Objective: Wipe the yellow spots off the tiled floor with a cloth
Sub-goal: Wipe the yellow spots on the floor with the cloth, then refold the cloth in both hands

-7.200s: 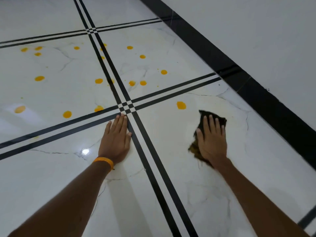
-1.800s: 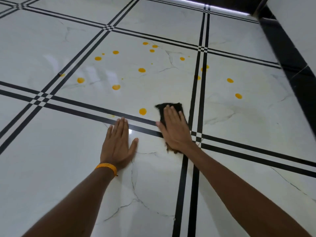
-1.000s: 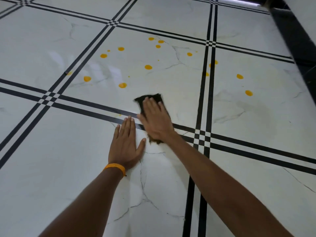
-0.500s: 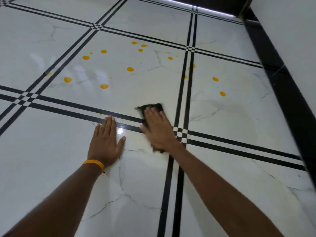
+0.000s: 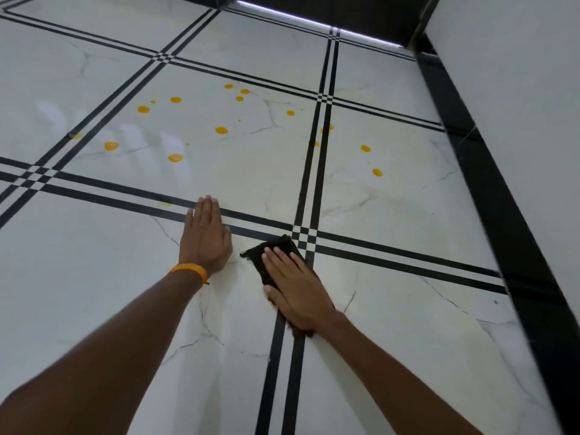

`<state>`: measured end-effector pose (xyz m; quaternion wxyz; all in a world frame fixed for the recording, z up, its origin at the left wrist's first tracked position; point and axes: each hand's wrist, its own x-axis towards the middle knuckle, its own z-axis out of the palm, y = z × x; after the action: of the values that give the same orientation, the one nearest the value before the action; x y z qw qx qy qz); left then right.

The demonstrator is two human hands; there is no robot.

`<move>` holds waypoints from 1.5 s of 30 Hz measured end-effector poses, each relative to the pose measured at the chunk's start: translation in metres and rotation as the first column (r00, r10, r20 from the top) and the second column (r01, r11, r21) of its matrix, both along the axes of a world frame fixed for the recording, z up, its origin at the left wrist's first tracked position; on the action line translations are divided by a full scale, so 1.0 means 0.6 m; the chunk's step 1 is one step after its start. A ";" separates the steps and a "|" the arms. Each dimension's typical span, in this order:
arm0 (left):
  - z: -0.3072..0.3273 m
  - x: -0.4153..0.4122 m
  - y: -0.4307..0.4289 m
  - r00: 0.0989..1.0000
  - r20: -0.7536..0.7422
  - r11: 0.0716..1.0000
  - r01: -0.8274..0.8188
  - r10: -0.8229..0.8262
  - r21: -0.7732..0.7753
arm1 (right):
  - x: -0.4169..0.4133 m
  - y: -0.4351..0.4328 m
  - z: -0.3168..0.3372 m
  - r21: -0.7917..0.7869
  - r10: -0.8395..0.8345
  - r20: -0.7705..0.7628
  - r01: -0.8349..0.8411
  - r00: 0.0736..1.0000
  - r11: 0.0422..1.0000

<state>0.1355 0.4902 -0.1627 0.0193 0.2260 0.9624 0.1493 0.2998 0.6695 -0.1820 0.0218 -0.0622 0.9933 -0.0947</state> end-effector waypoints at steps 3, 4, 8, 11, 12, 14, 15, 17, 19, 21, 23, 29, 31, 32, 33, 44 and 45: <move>0.030 0.012 0.036 0.999 0.030 0.994 0.029 -0.033 0.109 | 0.005 0.079 0.005 -0.119 -0.161 -0.010 0.159 0.987 0.980; 0.033 0.018 0.038 0.997 0.045 0.990 0.053 -0.059 0.128 | 0.008 0.101 0.004 -0.176 -0.313 0.005 0.309 0.950 0.935; 0.047 0.040 0.046 0.975 0.120 0.978 0.170 -0.184 0.119 | 0.016 0.101 0.012 -0.366 -0.544 -0.023 0.499 0.839 0.785; 0.073 0.058 0.079 0.963 0.168 0.951 0.161 -0.210 0.264 | 0.003 0.095 0.029 -0.365 -0.621 -0.131 0.545 0.773 0.755; 0.081 0.062 0.091 0.959 0.195 0.940 0.136 -0.204 0.314 | -0.002 0.097 0.043 -0.360 -0.659 -0.116 0.587 0.743 0.725; 0.096 0.067 0.110 0.939 0.304 0.918 0.028 -0.160 0.396 | -0.018 0.106 0.065 -0.438 -0.730 0.054 0.673 0.682 0.596; 0.103 0.069 0.119 0.912 0.386 0.901 -0.047 -0.137 0.431 | -0.025 0.114 0.078 -0.506 -0.741 0.181 0.707 0.647 0.494; 0.118 0.078 0.137 0.805 0.574 0.841 -0.203 -0.148 0.502 | -0.035 0.134 0.105 -0.677 -0.691 0.407 0.705 0.598 0.211; 0.137 0.097 0.153 0.663 0.709 0.782 -0.301 -0.239 0.546 | -0.038 0.146 0.137 -0.776 -0.601 0.532 0.627 0.597 -0.064; 0.158 0.116 0.168 0.579 0.742 0.750 -0.310 -0.339 0.584 | -0.038 0.147 0.169 -0.809 -0.472 0.579 0.542 0.664 -0.229; 0.176 0.127 0.181 0.564 0.715 0.695 -0.313 -0.412 0.647 | -0.039 0.144 0.201 -0.828 -0.378 0.560 0.473 0.737 -0.302; 0.232 0.104 0.180 0.706 0.553 0.636 -0.187 -0.443 0.749 | -0.046 0.149 0.247 -0.846 -0.315 0.486 0.349 0.815 -0.403; 0.241 0.096 0.178 0.694 0.558 0.614 -0.210 -0.454 0.761 | -0.045 0.153 0.257 -0.845 -0.282 0.480 0.350 0.831 -0.404; 0.244 0.094 0.180 0.679 0.572 0.608 -0.227 -0.461 0.761 | -0.045 0.155 0.263 -0.844 -0.266 0.473 0.346 0.840 -0.409; 0.247 0.093 0.181 0.658 0.591 0.604 -0.251 -0.467 0.757 | -0.045 0.156 0.267 -0.846 -0.258 0.466 0.340 0.846 -0.412; 0.281 0.090 0.179 0.698 0.633 0.606 -0.355 -0.335 0.712 | -0.053 0.135 0.281 -0.875 -0.373 0.456 0.329 0.808 -0.356; 0.284 0.091 0.182 0.695 0.642 0.600 -0.374 -0.323 0.707 | -0.054 0.133 0.280 -0.874 -0.363 0.449 0.317 0.816 -0.369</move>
<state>0.1901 0.5991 0.0077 0.2878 0.1169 0.7040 0.6387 0.2676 0.7492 -0.0138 -0.0789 0.2474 0.5040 -0.8237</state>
